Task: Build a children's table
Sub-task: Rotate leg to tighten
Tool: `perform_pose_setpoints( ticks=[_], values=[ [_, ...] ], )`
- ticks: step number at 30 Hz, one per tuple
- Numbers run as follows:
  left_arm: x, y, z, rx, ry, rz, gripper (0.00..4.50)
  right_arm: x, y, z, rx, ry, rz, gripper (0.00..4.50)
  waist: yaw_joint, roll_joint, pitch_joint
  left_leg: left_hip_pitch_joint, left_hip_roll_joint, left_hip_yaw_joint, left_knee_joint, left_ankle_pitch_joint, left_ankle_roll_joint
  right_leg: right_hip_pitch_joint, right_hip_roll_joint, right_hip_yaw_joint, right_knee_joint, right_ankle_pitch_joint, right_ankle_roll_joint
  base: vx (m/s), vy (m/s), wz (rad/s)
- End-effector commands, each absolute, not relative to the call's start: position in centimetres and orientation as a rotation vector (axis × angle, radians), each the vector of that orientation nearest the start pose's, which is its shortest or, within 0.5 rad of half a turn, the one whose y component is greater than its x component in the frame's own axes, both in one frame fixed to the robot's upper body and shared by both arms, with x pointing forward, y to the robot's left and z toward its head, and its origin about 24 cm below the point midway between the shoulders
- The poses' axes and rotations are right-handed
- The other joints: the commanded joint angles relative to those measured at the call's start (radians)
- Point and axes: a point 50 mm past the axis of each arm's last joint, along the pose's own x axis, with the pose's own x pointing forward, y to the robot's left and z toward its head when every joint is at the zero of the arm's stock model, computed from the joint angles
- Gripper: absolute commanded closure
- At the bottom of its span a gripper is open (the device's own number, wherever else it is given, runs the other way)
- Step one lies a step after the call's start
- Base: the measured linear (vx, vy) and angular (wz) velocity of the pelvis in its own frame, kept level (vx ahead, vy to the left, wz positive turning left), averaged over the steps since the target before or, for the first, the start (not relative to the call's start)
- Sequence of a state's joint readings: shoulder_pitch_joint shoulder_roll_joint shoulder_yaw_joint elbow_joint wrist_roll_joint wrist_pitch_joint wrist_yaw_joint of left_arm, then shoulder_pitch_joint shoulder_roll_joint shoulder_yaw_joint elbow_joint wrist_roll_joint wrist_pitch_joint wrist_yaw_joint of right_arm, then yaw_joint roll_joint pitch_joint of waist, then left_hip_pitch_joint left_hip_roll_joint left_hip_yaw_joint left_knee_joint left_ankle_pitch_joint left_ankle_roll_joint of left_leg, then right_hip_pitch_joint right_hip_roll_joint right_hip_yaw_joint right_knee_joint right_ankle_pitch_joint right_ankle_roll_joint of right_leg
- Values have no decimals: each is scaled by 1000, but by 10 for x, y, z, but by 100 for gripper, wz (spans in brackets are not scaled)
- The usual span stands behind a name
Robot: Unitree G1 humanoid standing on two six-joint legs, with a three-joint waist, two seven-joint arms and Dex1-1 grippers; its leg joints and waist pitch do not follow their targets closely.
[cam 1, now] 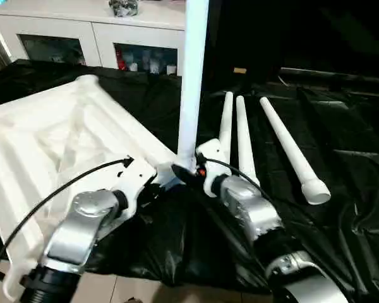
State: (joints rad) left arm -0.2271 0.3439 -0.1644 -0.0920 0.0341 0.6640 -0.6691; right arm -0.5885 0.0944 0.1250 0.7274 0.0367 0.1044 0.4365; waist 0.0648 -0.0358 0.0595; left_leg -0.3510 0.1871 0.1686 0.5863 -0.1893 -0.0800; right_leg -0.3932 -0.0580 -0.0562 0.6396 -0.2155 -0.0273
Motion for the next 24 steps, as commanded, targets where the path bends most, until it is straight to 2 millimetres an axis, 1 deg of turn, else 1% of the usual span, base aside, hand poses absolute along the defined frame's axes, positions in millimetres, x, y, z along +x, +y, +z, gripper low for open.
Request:
perform_pose_setpoints(
  ticks=[1, 2, 4, 5, 6, 7, 8, 10, 11, 12, 13, 14, 15, 16, 18, 19, 20, 21, 22, 24],
  values=[
    [268, 119, 58, 257, 438, -827, 450, 315, -6, 28, 41, 312, 845, 173, 6, 7, -61, -4, 39, -13, -69, -154, 13, 45, -81, 56, -83, -148, -177, 0, 0, 0],
    [268, 120, 58, 268, 443, -836, 450, 316, -8, 28, 30, 304, 845, 173, 6, 7, -60, -5, 38, -12, -69, -139, 21, 46, -80, 55, -81, -113, -183, 0, 0, 0],
    [268, 120, 58, 279, 444, -852, 450, 317, -11, 28, 45, 302, 855, 173, 5, 7, -58, -3, 39, -12, -70, -160, 21, 45, -81, 55, -85, -143, -182, 0, 0, 0],
    [268, 121, 59, 281, 447, -857, 450, 318, -12, 28, 52, 303, 857, 103, 5, 11, -57, -2, 39, -12, -71, -180, 17, 44, -81, 55, -87, -171, -180, 0, 0, 0],
    [268, 122, 58, 286, 447, -868, 450, 318, -15, 28, 56, 303, 859, 103, 4, 10, -57, -2, 40, -12, -71, -187, 16, 44, -82, 55, -89, -181, -178, 0, 0, 0],
    [267, 124, 58, 294, 449, -887, 450, 319, -18, 29, 58, 302, 863, 100, 3, 12, -56, -2, 40, -14, -73, -201, 13, 44, -81, 55, -90, -198, -173, 0, 0, 0],
    [267, 124, 58, 296, 450, -893, 450, 319, -19, 29, 59, 303, 864, 89, 2, 12, -56, -1, 41, -14, -73, -204, 13, 43, -81, 55, -90, -198, -174, 0, 0, 0],
    [267, 127, 57, 301, 461, -899, 450, 320, -24, 30, 41, 291, 861, 89, 2, 13, -59, 0, 41, -14, -72, -193, 11, 44, -80, 56, -87, -172, -179, 0, 0, 0],
    [267, 130, 57, 300, 470, -911, 450, 321, -29, 32, 34, 279, 875, 89, 2, 15, -60, -1, 40, -13, -70, -179, 12, 45, -80, 56, -85, -141, -187, 0, 0, 0],
    [267, 130, 56, 300, 471, -912, 450, 321, -30, 32, 33, 277, 877, 89, 3, 20, -62, -1, 39, -13, -68, -167, 13, 47, -78, 55, -81, -103, -194, 0, 0, 0],
    [267, 133, 56, 298, 477, -929, 450, 321, -36, 35, 25, 262, 904, 89, 3, 20, -62, -1, 39, -13, -68, -167, 13, 47, -78, 55, -81, -103, -194, 0, 0, 0],
    [268, 136, 55, 300, 482, -958, 450, 320, -44, 39, 12, 243, 954, 89, 9, 26, -64, 0, 37, -13, -65, -149, 25, 48, -74, 54, -79, -55, -199, 0, 0, 0],
    [268, 137, 55, 304, 483, -969, 450, 319, -47, 40, 7, 238, 973, 89, 13, 23, -65, 3, 40, -10, -64, -146, 31, 46, -76, 54, -77, -30, -208, 0, 0, 0],
    [268, 139, 55, 304, 480, -993, 450, 318, -51, 41, -4, 230, 1003, 89, 16, 28, -64, 1, 40, -11, -65, -144, 31, 47, -76, 54, -76, -27, -211, 0, 0, 0],
    [270, 142, 56, 321, 476, -1032, 450, 313, -60, 43, -32, 225, 1071, 89, 27, 25, -62, 2, 40, -10, -65, -162, 32, 49, -76, 53, -82, -57, -208, 0, 0, 0],
    [270, 144, 56, 325, 474, -1051, 450, 312, -63, 44, -43, 225, 1095, 89, 27, 25, -62, 2, 40, -10, -65, -162, 32, 49, -76, 53, -82, -57, -208, 0, 0, 0],
    [270, 146, 56, 329, 475, -1079, 450, 309, -68, 44, -61, 229, 1129, 89, 31, 27, -60, 4, 41, -10, -67, -185, 27, 47, -78, 53, -85, -99, -204, 0, 0, 0],
    [270, 147, 57, 335, 475, -1102, 450, 307, -72, 45, -74, 232, 1156, 89, 32, 27, -60, 3, 42, -11, -68, -189, 23, 48, -79, 52, -85, -118, -202, 0, 0, 0],
    [270, 148, 57, 337, 476, -1109, 450, 306, -73, 45, -79, 233, 1165, 89, 32, 26, -59, 3, 42, -10, -68, -192, 22, 48, -79, 53, -87, -125, -199, 0, 0, 0],
    [271, 153, 56, 366, 490, -1142, 450, 301, -80, 46, -103, 245, 1225, 89, 38, 26, -59, 5, 43, -11, -68, -190, 21, 46, -79, 53, -89, -140, -191, 0, 0, 0]
  ],
)
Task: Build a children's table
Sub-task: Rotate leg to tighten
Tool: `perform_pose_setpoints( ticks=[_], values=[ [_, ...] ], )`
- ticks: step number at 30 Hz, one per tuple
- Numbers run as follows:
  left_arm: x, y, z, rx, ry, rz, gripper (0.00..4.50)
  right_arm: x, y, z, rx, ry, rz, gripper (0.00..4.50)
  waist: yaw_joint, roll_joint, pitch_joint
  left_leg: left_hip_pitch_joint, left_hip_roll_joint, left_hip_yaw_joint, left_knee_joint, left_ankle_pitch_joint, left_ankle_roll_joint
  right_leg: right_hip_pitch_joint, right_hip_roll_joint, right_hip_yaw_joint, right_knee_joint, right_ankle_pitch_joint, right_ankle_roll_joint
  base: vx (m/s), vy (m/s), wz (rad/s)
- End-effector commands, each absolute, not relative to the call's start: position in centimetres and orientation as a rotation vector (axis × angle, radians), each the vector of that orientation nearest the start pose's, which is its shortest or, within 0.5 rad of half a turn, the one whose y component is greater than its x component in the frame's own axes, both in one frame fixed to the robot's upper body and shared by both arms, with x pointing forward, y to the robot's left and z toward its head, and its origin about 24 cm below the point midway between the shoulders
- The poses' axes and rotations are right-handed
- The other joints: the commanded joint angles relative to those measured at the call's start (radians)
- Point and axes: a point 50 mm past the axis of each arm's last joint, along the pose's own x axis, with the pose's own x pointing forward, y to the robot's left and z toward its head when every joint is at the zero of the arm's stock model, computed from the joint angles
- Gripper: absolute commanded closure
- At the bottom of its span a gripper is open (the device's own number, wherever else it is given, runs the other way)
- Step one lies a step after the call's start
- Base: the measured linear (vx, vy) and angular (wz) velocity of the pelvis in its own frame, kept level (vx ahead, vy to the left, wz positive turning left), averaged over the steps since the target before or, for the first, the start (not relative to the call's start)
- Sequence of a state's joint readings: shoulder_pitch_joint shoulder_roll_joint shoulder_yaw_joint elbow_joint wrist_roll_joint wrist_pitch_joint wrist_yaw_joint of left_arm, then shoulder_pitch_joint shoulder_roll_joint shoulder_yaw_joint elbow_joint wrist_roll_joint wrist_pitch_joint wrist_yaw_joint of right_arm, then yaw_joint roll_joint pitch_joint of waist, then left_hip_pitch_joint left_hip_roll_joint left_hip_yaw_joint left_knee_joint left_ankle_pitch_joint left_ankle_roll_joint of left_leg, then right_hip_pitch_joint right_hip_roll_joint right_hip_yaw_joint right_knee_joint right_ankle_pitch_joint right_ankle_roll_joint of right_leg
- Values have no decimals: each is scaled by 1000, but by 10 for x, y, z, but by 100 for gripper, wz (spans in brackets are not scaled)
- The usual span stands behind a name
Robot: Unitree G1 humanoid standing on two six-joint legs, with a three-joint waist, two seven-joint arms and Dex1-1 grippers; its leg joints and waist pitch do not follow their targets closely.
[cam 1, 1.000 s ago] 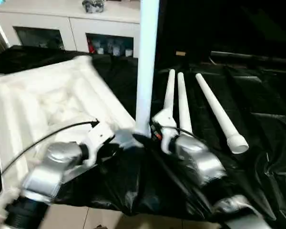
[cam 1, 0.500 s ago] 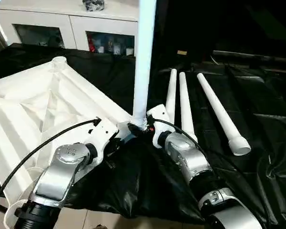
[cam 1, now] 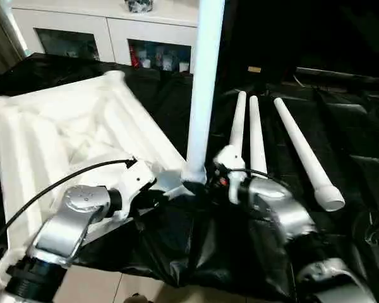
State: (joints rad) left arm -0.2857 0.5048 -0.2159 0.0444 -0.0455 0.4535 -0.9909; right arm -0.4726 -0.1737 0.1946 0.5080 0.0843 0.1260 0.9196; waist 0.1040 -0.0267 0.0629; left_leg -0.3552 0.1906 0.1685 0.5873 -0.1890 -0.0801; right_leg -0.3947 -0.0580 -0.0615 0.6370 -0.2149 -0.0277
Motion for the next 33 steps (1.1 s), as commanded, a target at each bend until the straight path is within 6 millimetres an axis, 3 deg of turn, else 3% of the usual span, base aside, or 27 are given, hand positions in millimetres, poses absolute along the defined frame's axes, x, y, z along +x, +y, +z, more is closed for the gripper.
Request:
perform_pose_setpoints(
  ticks=[1, 2, 5, 12, 13, 17, 21, 27, 33],
  values=[
    [272, 154, 56, 376, 492, -1150, 450, 299, -81, 45, -110, 251, 1244, 89, -2, 17, -63, 10, 40, -10, -69, -192, 20, 47, -80, 59, -85, -138, -193, 0, 0, 0],
    [273, 157, 56, 382, 501, -1169, 450, 295, -84, 46, -128, 264, 1283, 89, -1, 21, -61, 10, 40, -11, -70, -197, 18, 47, -79, 57, -88, -148, -191, 0, 0, 0],
    [274, 159, 56, 388, 504, -1192, 450, 294, -85, 46, -145, 273, 1302, 89, -1, 20, -63, 10, 40, -12, -70, -201, 11, 48, -80, 58, -85, -146, -197, 0, 0, 0],
    [278, 164, 56, 406, 511, -1243, 450, 290, -84, 49, -153, 277, 1332, 89, 2, 18, -66, 10, 41, -11, -69, -172, 10, 50, -81, 57, -79, -108, -204, 0, 0, 0],
    [278, 164, 55, 405, 511, -1244, 450, 290, -83, 48, -153, 277, 1331, 89, 1, 13, -65, 9, 42, -10, -70, -172, 10, 50, -81, 57, -79, -107, -206, 0, 0, 0],
    [278, 163, 54, 399, 510, -1255, 450, 290, -80, 48, -147, 279, 1330, 89, 3, 18, -63, 10, 42, -12, -71, -191, 5, 49, -84, 57, -83, -145, -201, 0, 0, 0],
    [277, 162, 54, 398, 513, -1263, 450, 291, -79, 47, -146, 287, 1330, 106, 4, 21, -64, 11, 43, -12, -72, -197, -1, 50, -85, 57, -83, -148, -200, 0, 0, 0],
    [277, 165, 51, 405, 526, -1263, 450, 289, -79, 46, -142, 293, 1337, 167, 5, 18, -64, 11, 43, -12, -72, -195, 0, 51, -85, 57, -82, -142, -201, 0, 0, 0],
    [276, 168, 51, 396, 525, -1238, 450, 288, -75, 43, -139, 301, 1338, 173, 3, 16, -63, 10, 42, -13, -72, -193, 1, 51, -85, 56, -82, -152, -199, 0, 0, 0]
  ],
)
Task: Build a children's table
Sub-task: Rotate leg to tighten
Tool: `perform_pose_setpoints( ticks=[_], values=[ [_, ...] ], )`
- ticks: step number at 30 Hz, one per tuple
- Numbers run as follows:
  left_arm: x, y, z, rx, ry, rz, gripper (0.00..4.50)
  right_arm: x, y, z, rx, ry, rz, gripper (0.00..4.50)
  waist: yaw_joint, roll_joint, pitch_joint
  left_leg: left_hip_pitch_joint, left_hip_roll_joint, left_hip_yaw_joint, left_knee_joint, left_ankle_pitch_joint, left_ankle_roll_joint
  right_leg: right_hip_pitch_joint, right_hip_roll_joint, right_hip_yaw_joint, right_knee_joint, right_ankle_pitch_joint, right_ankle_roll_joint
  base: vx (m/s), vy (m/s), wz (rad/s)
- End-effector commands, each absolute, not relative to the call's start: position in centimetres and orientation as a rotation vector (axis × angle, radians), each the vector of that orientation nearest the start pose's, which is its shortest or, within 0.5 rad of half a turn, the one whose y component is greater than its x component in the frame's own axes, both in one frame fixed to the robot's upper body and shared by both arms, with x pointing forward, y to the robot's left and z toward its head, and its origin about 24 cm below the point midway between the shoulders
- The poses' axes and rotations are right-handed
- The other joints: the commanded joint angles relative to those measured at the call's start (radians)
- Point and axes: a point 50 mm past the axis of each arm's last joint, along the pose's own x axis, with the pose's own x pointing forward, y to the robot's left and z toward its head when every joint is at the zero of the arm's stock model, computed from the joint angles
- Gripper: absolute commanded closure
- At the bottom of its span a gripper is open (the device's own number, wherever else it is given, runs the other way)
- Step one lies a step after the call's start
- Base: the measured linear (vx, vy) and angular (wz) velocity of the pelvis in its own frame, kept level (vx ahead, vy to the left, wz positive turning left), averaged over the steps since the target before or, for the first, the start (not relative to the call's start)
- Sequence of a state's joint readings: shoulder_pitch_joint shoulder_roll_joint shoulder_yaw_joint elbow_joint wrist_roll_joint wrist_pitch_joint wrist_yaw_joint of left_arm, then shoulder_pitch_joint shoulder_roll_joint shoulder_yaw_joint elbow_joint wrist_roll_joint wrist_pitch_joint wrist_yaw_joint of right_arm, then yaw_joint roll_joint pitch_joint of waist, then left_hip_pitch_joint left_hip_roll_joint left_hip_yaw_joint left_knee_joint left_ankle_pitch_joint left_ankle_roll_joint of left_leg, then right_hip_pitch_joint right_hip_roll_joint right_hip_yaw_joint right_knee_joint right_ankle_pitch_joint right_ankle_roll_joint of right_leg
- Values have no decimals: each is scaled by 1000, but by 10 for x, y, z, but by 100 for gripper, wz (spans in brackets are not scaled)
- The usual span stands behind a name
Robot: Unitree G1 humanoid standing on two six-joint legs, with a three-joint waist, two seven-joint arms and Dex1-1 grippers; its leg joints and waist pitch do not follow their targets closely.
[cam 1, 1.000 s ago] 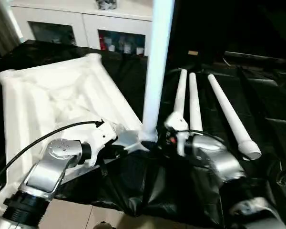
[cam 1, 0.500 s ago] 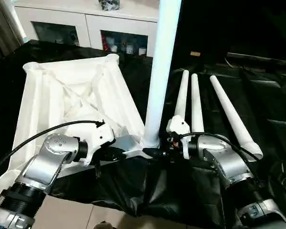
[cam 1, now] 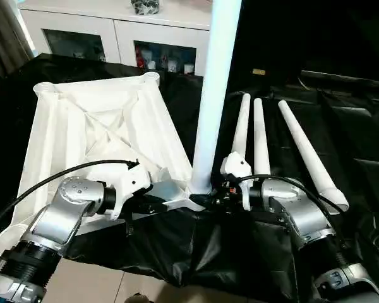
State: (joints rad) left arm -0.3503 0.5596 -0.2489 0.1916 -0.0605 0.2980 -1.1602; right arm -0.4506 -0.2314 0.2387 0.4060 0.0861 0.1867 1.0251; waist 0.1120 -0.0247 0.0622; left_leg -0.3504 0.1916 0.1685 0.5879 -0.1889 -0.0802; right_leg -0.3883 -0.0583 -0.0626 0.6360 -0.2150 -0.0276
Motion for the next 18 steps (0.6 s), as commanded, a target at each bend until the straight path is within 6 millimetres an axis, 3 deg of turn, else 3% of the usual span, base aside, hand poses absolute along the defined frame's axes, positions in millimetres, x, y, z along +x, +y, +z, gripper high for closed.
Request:
perform_pose_setpoints(
  ticks=[1, 2, 3, 4, 5, 6, 8, 9, 13, 16, 18],
  values=[
    [275, 168, 51, 391, 524, -1234, 450, 288, -75, 42, -139, 302, 1335, 173, -5, 12, -62, 5, 41, -12, -73, -195, 1, 45, -84, 58, -82, -158, -198, 0, 0, 0],
    [276, 167, 49, 387, 518, -1196, 450, 292, -71, 40, -137, 302, 1282, 174, -6, 5, -62, 5, 42, -11, -73, -188, 3, 45, -86, 58, -81, -164, -197, 0, 0, 0],
    [276, 167, 49, 387, 518, -1196, 450, 292, -71, 40, -137, 302, 1282, 174, -8, 9, -58, 4, 41, -12, -77, -203, -1, 42, -86, 57, -86, -202, -190, 0, 0, 0],
    [277, 165, 48, 384, 512, -1167, 450, 295, -70, 38, -143, 304, 1237, 174, -9, 5, -57, 5, 42, -12, -77, -215, -3, 42, -86, 57, -89, -229, -183, 0, 0, 0],
    [281, 163, 47, 374, 499, -1099, 450, 301, -66, 33, -149, 312, 1149, 175, -11, 8, -54, 9, 42, -12, -78, -242, -10, 37, -88, 58, -95, -284, -174, 0, 0, 0],
    [282, 161, 47, 365, 493, -1065, 450, 303, -65, 31, -151, 315, 1103, 175, -18, -1, -49, 10, 42, -13, -82, -268, -19, 34, -90, 58, -102, -356, -164, 0, 0, 0],
    [287, 155, 46, 339, 479, -948, 450, 311, -56, 24, -127, 330, 965, 175, -28, 3, -47, 15, 42, -19, -81, -308, -40, 29, -97, 55, -111, -470, -144, 0, 0, 0],
    [288, 151, 46, 322, 472, -908, 450, 312, -51, 22, -97, 335, 921, 175, -36, -1, -46, 8, 42, -24, -85, -313, -41, 34, -97, 52, -113, -504, -122, 0, 0, 0],
    [289, 129, 49, 256, 442, -807, 450, 315, -27, 20, -29, 353, 801, 175, -41, -1, -49, 15, 40, -23, -84, -319, -31, 27, -94, 55, -118, -477, -109, 0, 0, 0],
    [284, 104, 52, 212, 413, -827, 450, 318, -10, 23, 0, 345, 754, 176, -45, -5, -53, 9, 40, -21, -85, -295, -24, 30, -91, 56, -107, -393, -128, 0, 0, 0],
    [282, 96, 53, 213, 405, -850, 450, 320, -7, 25, -2, 331, 744, 176, -43, -1, -57, 8, 39, -16, -81, -258, -14, 29, -88, 59, -102, -302, -146, 0, 0, 0]
  ],
)
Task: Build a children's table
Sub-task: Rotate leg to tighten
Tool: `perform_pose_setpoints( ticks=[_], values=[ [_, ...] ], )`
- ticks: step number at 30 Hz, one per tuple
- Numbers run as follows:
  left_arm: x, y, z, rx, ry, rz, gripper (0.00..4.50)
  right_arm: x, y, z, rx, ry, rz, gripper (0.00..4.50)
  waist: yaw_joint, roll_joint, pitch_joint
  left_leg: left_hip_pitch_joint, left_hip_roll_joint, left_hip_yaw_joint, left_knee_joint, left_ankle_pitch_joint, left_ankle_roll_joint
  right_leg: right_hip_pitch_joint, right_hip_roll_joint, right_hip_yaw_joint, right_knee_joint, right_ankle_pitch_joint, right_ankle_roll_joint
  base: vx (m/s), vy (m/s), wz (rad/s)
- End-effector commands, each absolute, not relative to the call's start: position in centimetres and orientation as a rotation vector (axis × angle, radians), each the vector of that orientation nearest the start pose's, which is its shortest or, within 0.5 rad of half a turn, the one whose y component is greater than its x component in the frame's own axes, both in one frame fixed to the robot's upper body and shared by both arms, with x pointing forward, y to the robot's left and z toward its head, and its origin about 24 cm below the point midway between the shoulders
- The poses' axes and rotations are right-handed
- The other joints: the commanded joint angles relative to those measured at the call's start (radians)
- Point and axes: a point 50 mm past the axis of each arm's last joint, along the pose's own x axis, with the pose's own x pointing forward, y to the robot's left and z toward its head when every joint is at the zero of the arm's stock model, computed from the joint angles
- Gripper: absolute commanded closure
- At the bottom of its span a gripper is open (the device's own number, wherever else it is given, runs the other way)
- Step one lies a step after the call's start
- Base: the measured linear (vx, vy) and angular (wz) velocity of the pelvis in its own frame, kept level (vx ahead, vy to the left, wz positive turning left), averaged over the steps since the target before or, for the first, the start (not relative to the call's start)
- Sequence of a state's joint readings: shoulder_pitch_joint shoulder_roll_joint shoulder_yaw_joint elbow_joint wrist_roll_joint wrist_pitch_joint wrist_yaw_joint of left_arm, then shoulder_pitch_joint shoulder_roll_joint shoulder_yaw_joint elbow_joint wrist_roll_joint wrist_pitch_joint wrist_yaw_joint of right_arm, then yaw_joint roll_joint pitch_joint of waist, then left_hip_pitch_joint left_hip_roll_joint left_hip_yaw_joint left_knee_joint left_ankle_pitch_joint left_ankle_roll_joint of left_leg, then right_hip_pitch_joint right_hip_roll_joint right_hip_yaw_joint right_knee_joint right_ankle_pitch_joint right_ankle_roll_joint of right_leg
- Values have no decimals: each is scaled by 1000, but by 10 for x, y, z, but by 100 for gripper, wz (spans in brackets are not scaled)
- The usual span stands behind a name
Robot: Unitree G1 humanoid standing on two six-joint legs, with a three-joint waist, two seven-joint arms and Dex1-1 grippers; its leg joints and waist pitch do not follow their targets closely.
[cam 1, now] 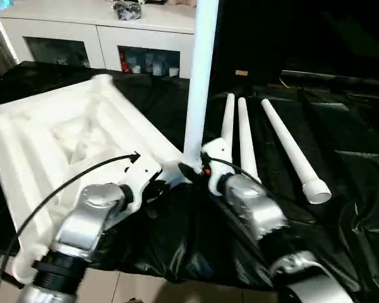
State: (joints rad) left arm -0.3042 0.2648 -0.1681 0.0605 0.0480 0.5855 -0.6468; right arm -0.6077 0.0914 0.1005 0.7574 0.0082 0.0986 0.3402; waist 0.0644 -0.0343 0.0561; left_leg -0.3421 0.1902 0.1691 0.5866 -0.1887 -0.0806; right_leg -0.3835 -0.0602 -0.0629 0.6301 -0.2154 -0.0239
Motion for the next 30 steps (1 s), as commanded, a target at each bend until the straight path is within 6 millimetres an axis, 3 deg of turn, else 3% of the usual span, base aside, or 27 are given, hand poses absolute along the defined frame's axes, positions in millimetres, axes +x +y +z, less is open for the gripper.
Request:
perform_pose_setpoints(
  ticks=[1, 2, 4, 5, 6, 9, 10, 11, 13, 14, 20, 22, 25, 26, 29, 30],
  values=[
    [282, 94, 53, 214, 401, -859, 450, 321, -6, 25, -4, 328, 739, 176, 5, 14, -51, -1, 40, -17, -80, -252, -13, 26, -86, 59, -94, -282, -153, 0, 0, 0],
    [282, 92, 53, 216, 403, -863, 450, 321, -6, 25, -10, 323, 736, 176, 4, 10, -55, -4, 39, -16, -79, -236, -9, 31, -84, 58, -89, -242, -158, 0, 0, 0],
    [282, 92, 53, 238, 405, -878, 450, 325, -10, 26, -11, 310, 721, 176, 8, 17, -57, -4, 39, -13, -75, -209, 1, 30, -83, 59, -86, -189, -167, 0, 0, 0],
    [282, 94, 54, 250, 408, -890, 450, 327, -14, 27, -4, 307, 709, 176, 7, 13, -59, -9, 39, -13, -75, -185, 5, 35, -82, 57, -81, -152, -174, 0, 0, 0],
    [282, 94, 54, 252, 408, -890, 450, 327, -14, 27, -4, 307, 708, 141, 8, 15, -58, -9, 38, -13, -75, -180, 6, 35, -79, 56, -81, -136, -178, 0, 0, 0],
    [283, 97, 54, 267, 411, -902, 450, 330, -20, 29, 42, 305, 703, 103, 8, 18, -57, -7, 40, -13, -77, -202, 4, 35, -81, 56, -82, -158, -180, 0, 0, 0],
    [283, 98, 54, 271, 411, -904, 450, 331, -21, 29, 45, 304, 703, 96, 7, 24, -57, -4, 41, -13, -78, -218, -1, 34, -81, 56, -85, -168, -182, 0, 0, 0],
    [284, 99, 54, 274, 411, -904, 450, 332, -23, 30, 17, 286, 708, 84, 10, 28, -58, -2, 42, -14, -78, -224, -5, 33, -81, 57, -84, -163, -186, 0, 0, 0],
    [284, 100, 54, 276, 413, -906, 450, 332, -24, 32, 7, 272, 708, 71, 10, 25, -58, -3, 42, -13, -78, -224, -9, 34, -81, 57, -83, -149, -190, 0, 0, 0],
    [284, 101, 53, 277, 415, -910, 450, 333, -26, 33, 5, 259, 709, 71, 12, 30, -59, -3, 42, -14, -77, -215, -10, 35, -80, 57, -80, -127, -193, 0, 0, 0],
    [289, 108, 50, 305, 420, -921, 450, 331, -53, 46, -7, 178, 760, 71, 26, 17, -62, -5, 41, -9, -73, -152, 17, 42, -78, 57, -75, -46, -195, 0, 0, 0],
    [292, 110, 50, 319, 417, -921, 450, 328, -65, 50, -27, 158, 770, 71, 34, 17, -58, -1, 40, -7, -73, -163, 23, 38, -78, 58, -81, -81, -179, 0, 0, 0],
    [296, 112, 50, 343, 406, -916, 450, 323, -79, 57, -36, 134, 787, 71, 34, 11, -54, -6, 41, -11, -80, -197, 12, 41, -82, 57, -90, -185, -154, 0, 0, 0],
    [298, 112, 50, 354, 398, -907, 450, 321, -85, 61, -35, 125, 798, 71, 40, 11, -52, 1, 42, -9, -78, -207, 14, 35, -82, 60, -96, -216, -136, 0, 0, 0],
    [304, 111, 53, 354, 361, -872, 450, 314, -98, 71, -36, 103, 843, 71, 48, 8, -53, -1, 43, -10, -79, -204, 18, 33, -84, 60, -98, -247, -124, 0, 0, 0],
    [306, 111, 54, 349, 355, -861, 422, 312, -100, 72, -40, 102, 853, 65, 49, 6, -53, -3, 43, -10, -79, -200, 19, 35, -83, 60, -98, -248, -120, 0, 0, 0]
  ],
)
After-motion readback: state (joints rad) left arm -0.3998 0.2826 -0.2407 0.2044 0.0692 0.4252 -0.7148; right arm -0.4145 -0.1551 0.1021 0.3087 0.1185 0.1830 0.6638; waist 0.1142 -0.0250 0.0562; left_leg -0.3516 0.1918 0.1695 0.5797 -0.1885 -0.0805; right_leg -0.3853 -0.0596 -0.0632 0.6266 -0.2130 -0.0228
